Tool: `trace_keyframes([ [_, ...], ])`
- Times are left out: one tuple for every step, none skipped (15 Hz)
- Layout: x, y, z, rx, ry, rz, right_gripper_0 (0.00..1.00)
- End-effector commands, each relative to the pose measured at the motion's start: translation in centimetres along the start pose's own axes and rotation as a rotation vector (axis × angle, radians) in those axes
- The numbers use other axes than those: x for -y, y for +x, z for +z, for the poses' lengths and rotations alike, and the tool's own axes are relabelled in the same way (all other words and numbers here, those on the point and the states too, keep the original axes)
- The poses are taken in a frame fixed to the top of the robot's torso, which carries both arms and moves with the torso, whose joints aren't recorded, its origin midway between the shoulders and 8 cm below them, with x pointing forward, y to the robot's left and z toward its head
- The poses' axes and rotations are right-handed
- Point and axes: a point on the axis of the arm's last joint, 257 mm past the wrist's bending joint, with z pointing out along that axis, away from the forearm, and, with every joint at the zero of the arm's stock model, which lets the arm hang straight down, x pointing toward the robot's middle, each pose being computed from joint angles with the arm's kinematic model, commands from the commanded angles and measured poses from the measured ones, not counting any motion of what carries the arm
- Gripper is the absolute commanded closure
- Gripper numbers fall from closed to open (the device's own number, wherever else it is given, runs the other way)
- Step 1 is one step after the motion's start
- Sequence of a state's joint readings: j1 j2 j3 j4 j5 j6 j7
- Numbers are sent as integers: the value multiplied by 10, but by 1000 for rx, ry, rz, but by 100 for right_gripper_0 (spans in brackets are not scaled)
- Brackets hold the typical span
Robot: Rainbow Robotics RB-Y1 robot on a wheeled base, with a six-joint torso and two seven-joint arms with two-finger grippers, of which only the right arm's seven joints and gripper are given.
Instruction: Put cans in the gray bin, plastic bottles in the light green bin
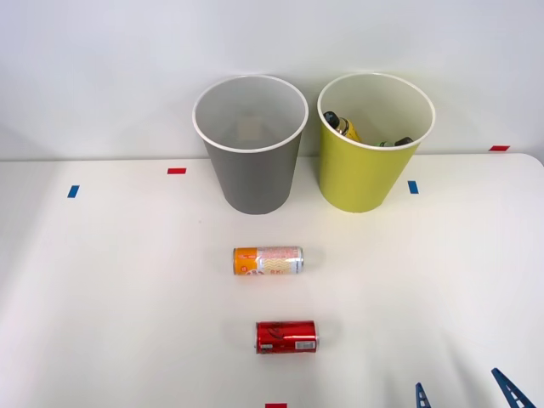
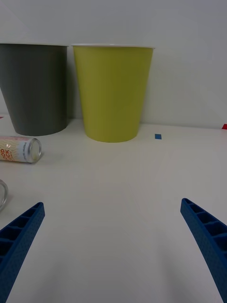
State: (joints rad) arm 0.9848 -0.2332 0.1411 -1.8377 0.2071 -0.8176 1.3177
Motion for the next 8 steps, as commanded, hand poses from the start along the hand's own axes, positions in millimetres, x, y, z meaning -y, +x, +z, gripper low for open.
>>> trace_keyframes([
  [0,0,0,0,0,0,0],
  [0,0,0,0,0,0,0],
  [0,0,0,0,0,0,0],
  [0,0,0,0,0,0,0],
  [0,0,0,0,0,0,0],
  [0,0,0,0,0,0,0],
  [0,0,0,0,0,0,0],
  [0,0,0,0,0,0,0],
])
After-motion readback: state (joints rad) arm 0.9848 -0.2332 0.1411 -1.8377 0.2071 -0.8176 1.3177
